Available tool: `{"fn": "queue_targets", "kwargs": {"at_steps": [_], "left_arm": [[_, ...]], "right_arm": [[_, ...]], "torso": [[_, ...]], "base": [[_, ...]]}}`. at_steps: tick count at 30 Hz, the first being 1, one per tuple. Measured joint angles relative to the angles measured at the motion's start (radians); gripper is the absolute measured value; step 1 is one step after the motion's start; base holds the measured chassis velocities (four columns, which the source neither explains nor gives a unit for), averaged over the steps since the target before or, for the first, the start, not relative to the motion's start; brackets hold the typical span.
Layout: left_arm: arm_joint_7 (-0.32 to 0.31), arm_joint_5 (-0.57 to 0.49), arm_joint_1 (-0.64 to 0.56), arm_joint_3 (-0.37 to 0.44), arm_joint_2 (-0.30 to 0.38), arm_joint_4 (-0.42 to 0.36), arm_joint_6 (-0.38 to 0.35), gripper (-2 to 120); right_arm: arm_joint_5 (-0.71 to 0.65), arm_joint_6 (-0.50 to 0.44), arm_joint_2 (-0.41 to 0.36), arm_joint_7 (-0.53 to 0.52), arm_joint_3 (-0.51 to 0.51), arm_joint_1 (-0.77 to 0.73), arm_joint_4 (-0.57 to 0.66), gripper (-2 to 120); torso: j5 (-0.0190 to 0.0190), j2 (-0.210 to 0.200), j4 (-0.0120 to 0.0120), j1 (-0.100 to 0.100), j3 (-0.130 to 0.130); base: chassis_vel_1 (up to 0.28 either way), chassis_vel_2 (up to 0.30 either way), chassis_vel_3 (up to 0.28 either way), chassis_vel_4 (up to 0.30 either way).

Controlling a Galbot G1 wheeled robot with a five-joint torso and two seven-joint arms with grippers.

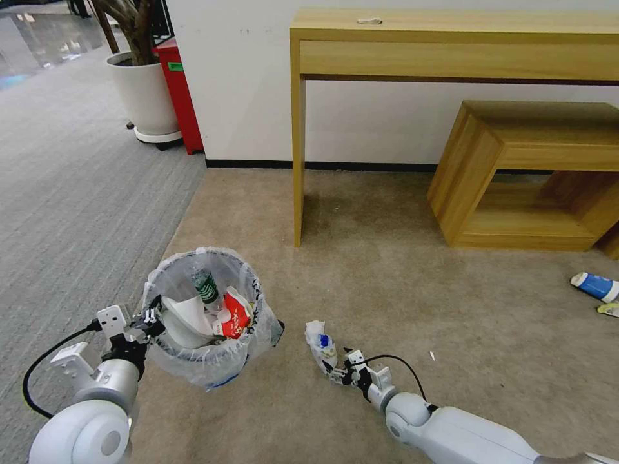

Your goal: Pick up the trash bin and place the garbage on the floor into it.

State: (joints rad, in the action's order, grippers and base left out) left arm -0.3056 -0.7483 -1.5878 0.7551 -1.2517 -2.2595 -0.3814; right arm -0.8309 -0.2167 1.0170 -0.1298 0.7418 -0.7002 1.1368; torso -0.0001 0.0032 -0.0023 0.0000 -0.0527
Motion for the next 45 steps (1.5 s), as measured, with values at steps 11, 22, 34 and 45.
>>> {"fn": "queue_targets", "kwargs": {"at_steps": [11,22,34,45], "left_arm": [[0.001,-0.001,0.001,0.001,0.001,0.000,0.001,2],[0.002,-0.001,-0.002,0.001,-0.003,-0.005,0.003,2],[0.004,-0.002,0.000,0.001,-0.006,-0.005,0.005,2],[0.005,0.001,0.015,-0.014,-0.009,0.020,0.005,2]], "right_arm": [[-0.008,-0.004,0.035,0.005,0.022,0.027,-0.036,78],[0.000,-0.012,0.084,0.011,0.042,0.038,-0.076,68],[0.011,-0.031,0.078,0.024,0.047,0.038,-0.089,27],[0.022,-0.072,0.039,0.065,0.023,0.020,-0.074,0]], "torso": [[0.0000,0.000,0.0000,0.000,0.000],[-0.0001,0.000,0.0001,0.000,0.000],[0.0001,0.000,0.0000,0.000,0.000],[0.0001,0.000,-0.0002,0.000,0.000]], "base": [[0.000,0.000,0.000,0.000],[0.000,0.000,0.000,0.000],[0.000,0.000,0.000,0.000],[0.000,0.000,0.000,0.000]]}}
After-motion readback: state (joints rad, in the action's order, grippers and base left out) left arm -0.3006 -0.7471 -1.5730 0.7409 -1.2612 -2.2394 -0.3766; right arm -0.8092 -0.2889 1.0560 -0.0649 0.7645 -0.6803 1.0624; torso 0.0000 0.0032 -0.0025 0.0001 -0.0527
